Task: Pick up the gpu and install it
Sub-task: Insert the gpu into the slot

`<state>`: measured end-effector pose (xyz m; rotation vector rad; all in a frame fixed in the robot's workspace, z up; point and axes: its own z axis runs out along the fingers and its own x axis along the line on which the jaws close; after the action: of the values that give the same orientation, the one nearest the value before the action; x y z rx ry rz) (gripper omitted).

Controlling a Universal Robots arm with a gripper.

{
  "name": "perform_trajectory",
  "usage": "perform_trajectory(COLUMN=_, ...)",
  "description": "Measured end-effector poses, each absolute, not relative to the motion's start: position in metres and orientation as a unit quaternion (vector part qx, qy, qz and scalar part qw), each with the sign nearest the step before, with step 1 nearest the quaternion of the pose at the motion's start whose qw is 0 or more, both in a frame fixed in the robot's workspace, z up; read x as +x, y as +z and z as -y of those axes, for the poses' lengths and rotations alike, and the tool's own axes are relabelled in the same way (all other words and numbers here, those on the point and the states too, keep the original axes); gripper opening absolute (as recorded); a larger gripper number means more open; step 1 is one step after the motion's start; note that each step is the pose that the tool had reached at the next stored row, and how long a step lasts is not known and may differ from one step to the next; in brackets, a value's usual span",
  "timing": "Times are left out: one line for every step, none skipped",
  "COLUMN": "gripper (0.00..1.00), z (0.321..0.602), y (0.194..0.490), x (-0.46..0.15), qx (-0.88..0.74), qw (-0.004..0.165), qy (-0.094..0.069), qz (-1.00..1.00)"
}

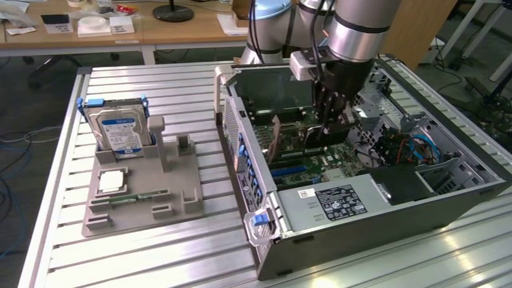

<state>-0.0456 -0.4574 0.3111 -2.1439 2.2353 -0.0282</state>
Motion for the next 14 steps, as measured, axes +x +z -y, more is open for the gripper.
perform_trajectory(gripper=0.26, z=0.4574, y=0.3102, x=-0.0461, qx=-0.692, qw=0.022, qy=-0.009, qz=-0.721)
perform_trajectory(gripper=0.26, z=0.4574, y=0.3099, x=-0.0463, qx=-0.692, qw=0.022, qy=-0.009, qz=-0.722)
perform_trajectory(gripper=0.26, z=0.4574, y=0.3099, x=-0.0463, qx=-0.692, qw=0.022, qy=-0.009, qz=-0.721)
perform_trajectory(gripper=0.26, z=0.4575, y=0.3099, x=-0.0463, qx=-0.692, qw=0.022, qy=-0.009, qz=-0.721)
perform_trajectory(gripper=0.26, z=0.4575, y=0.3099, x=-0.0463, qx=-0.692, qw=0.022, qy=-0.009, qz=-0.721)
perform_trajectory(gripper=0.26, z=0.4574, y=0.3098, x=-0.0464, qx=-0.692, qw=0.022, qy=-0.009, qz=-0.721)
perform_trajectory(gripper=0.26, z=0.4574, y=0.3098, x=-0.0464, qx=-0.692, qw=0.022, qy=-0.009, qz=-0.722)
perform_trajectory(gripper=0.26, z=0.4574, y=0.3098, x=-0.0464, qx=-0.692, qw=0.022, qy=-0.009, qz=-0.721)
perform_trajectory(gripper=0.26, z=0.4574, y=0.3098, x=-0.0464, qx=-0.692, qw=0.022, qy=-0.009, qz=-0.721)
perform_trajectory(gripper=0.26, z=0.4576, y=0.3097, x=-0.0465, qx=-0.692, qw=0.022, qy=-0.009, qz=-0.721)
perform_trajectory(gripper=0.26, z=0.458, y=0.3097, x=-0.0468, qx=-0.692, qw=0.022, qy=-0.009, qz=-0.721)
perform_trajectory(gripper=0.26, z=0.4584, y=0.3097, x=-0.0472, qx=-0.692, qw=0.022, qy=-0.009, qz=-0.722)
perform_trajectory(gripper=0.26, z=0.4588, y=0.3098, x=-0.0476, qx=-0.692, qw=0.022, qy=-0.009, qz=-0.722)
perform_trajectory(gripper=0.26, z=0.4591, y=0.3096, x=-0.048, qx=-0.692, qw=0.022, qy=-0.009, qz=-0.722)
